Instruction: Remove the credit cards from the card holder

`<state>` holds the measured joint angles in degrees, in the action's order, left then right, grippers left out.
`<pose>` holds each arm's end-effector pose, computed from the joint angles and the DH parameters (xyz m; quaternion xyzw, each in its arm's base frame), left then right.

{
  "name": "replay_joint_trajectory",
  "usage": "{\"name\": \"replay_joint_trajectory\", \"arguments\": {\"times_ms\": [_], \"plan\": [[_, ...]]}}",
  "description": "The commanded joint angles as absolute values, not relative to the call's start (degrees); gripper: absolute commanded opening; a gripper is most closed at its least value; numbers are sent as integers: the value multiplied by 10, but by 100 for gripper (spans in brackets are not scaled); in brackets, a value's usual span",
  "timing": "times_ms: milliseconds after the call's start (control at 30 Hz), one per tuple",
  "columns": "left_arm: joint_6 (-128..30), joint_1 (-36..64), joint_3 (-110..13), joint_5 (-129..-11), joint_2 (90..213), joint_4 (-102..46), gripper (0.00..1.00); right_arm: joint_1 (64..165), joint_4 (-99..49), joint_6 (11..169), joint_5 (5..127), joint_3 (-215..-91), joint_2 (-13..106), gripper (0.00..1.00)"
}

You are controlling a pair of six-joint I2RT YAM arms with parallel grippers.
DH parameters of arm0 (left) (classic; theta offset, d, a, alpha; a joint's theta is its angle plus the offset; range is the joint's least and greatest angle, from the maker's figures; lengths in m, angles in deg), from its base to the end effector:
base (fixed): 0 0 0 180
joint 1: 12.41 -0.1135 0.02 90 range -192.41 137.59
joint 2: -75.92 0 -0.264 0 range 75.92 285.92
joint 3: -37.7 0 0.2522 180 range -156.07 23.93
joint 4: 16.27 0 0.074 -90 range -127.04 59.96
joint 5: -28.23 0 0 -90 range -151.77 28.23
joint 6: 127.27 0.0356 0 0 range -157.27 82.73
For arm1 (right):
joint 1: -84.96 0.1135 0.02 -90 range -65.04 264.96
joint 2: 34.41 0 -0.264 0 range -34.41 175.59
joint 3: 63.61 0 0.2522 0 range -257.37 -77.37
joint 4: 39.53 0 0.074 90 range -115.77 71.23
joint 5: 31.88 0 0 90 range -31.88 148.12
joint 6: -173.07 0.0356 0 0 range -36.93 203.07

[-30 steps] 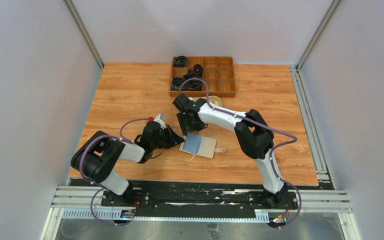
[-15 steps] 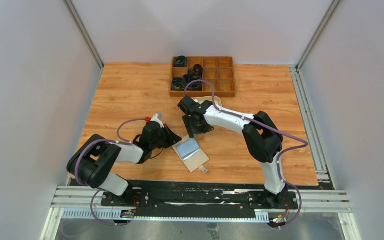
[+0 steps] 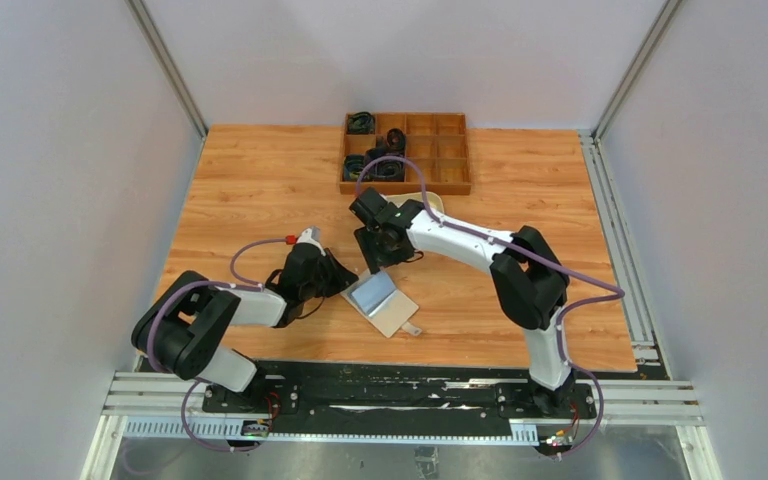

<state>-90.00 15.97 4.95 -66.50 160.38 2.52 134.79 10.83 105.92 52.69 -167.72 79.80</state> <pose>0.2121 -0.1179 0.1188 -0.1658 0.8622 -0.3379 0.3391 0.2803 0.3268 0.2148 -0.2136 0.9420 0.1140 0.2323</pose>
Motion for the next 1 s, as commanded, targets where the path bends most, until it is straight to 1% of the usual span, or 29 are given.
{"name": "replay_joint_trajectory", "arguments": {"times_ms": [0,267,433,467,633,833,967], "plan": [[-900,160,35,-620,1589,-14,0,1373,112,1037,555,-1666,789,60],[-902,160,11,-578,1583,-59,0,1383,100,1033,592,-1533,708,57],[-917,159,7,-534,1563,-96,0,1383,105,1043,582,-1460,648,57],[-924,159,10,-522,1557,-101,0,1383,108,1045,560,-1454,640,57],[-978,158,34,-456,1510,-127,0,1383,105,1055,518,-1461,608,60],[-1073,159,84,-375,1427,-145,0,1380,44,1071,572,-1503,604,61],[-1124,159,95,-344,1388,-183,0,1380,-2,1102,606,-1534,619,61]]}}
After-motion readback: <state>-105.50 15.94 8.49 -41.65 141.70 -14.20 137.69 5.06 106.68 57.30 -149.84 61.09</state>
